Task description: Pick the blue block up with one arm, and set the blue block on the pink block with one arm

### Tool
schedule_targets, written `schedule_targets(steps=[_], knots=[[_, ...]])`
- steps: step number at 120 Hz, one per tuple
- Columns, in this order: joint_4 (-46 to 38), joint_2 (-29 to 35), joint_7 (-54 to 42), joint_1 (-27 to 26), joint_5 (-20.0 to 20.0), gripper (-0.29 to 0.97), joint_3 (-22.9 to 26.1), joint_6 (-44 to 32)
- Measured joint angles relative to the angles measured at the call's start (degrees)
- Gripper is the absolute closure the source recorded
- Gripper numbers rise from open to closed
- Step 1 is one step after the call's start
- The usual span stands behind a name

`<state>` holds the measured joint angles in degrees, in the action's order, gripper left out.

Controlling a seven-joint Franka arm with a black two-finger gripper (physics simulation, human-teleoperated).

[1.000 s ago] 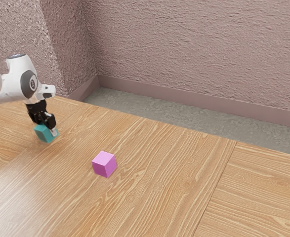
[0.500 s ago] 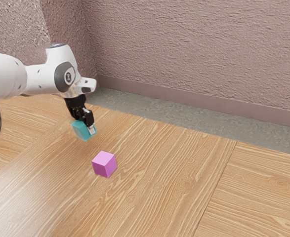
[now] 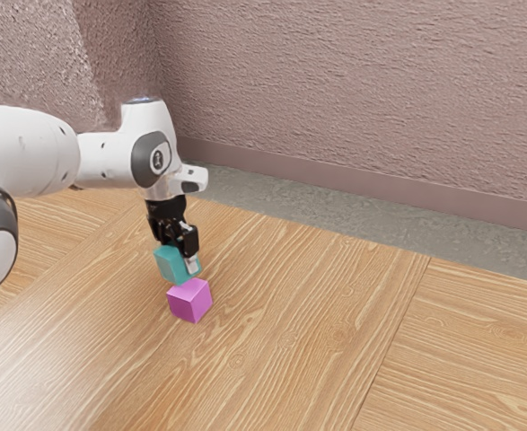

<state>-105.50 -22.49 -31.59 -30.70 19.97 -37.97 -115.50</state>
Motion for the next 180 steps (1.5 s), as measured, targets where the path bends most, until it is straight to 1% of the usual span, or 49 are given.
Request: schedule_targets(steps=[60,69,90,101,116,131,143,147,156,160,172,180], knots=[[0.0,-1.7,2.9,-1.4,0.8,0.42,0.5,0.5],[0.0,-1.7,3.0,-1.8,0.8,0.28,0.4,0.7],[-0.1,-1.7,2.7,-2.2,1.1,0.14,0.2,1.5],[0.4,-1.5,2.7,-2.2,0.6,0.09,-0.2,2.1],[2.3,-0.9,2.4,-6.6,-0.1,0.05,-6.0,3.4],[7.1,0.3,2.0,-9.0,-1.5,0.03,-8.0,4.2],[9.5,3.5,1.8,-10.3,-3.0,0.02,-10.4,4.5],[9.9,5.3,1.8,-10.5,-4.1,0.02,-11.0,4.6],[10.7,11.7,1.8,-10.5,-9.4,0.01,-11.5,5.2],[12.8,13.5,1.8,-10.4,-11.9,0.01,-11.5,5.9],[17.4,15.3,2.5,-9.9,-16.6,0.01,-11.9,8.3],[21.5,15.6,3.6,-9.0,-19.0,0.0,-11.8,12.0]])
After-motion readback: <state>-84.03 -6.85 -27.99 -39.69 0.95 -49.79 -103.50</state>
